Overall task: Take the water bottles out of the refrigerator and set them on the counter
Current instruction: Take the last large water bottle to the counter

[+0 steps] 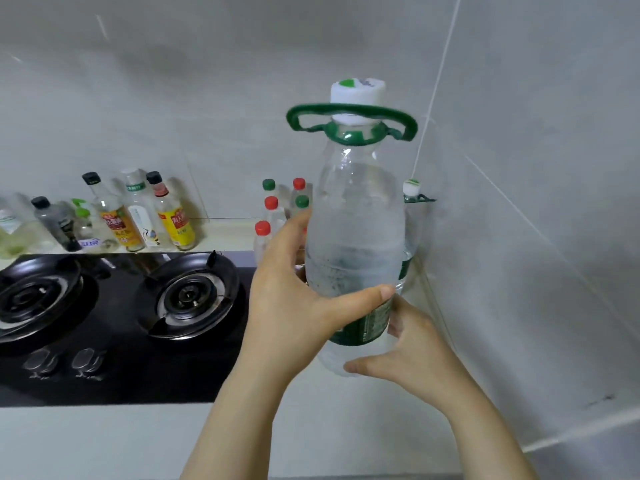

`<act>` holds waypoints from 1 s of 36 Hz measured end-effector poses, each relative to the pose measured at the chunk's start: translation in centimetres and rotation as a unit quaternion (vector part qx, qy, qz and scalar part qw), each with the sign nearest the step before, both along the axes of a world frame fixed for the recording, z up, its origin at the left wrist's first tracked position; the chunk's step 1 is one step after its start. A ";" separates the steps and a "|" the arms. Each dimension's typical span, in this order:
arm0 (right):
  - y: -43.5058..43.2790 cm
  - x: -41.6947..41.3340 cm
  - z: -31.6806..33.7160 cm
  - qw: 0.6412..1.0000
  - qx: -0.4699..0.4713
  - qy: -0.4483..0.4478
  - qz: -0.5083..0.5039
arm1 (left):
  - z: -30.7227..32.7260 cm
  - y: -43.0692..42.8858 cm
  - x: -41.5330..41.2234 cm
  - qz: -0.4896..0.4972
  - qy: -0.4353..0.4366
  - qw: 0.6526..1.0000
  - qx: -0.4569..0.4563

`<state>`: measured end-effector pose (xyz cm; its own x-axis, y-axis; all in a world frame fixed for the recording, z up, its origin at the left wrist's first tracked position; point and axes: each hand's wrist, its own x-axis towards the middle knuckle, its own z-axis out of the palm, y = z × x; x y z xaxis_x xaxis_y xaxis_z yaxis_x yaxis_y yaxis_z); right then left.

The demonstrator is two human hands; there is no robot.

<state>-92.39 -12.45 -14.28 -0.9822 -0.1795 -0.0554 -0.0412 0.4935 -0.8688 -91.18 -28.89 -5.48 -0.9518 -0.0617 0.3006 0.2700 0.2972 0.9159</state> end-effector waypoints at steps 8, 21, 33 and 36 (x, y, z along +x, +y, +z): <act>2.7 -2.6 -3.6 0.998 0.024 -0.033 -0.044 | -2.8 2.6 -4.2 -0.051 -0.040 0.998 -0.005; 4.7 -3.9 -10.0 0.987 -0.027 -0.056 -0.148 | -8.6 4.7 -8.7 -0.137 -0.098 0.984 -0.052; 6.0 -4.9 -14.4 0.975 -0.035 -0.094 -0.200 | -12.9 7.0 -11.1 -0.162 -0.157 0.971 -0.084; 6.4 -5.2 -15.0 0.973 -0.022 -0.094 -0.210 | -13.8 7.5 -11.5 -0.156 -0.169 0.969 -0.088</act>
<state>-97.64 -6.04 -29.29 -0.9427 0.2300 -0.2417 0.3173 0.3939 -0.8626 -102.69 -21.43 -19.28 -0.9617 0.2692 -0.0520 0.0651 0.4084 0.9105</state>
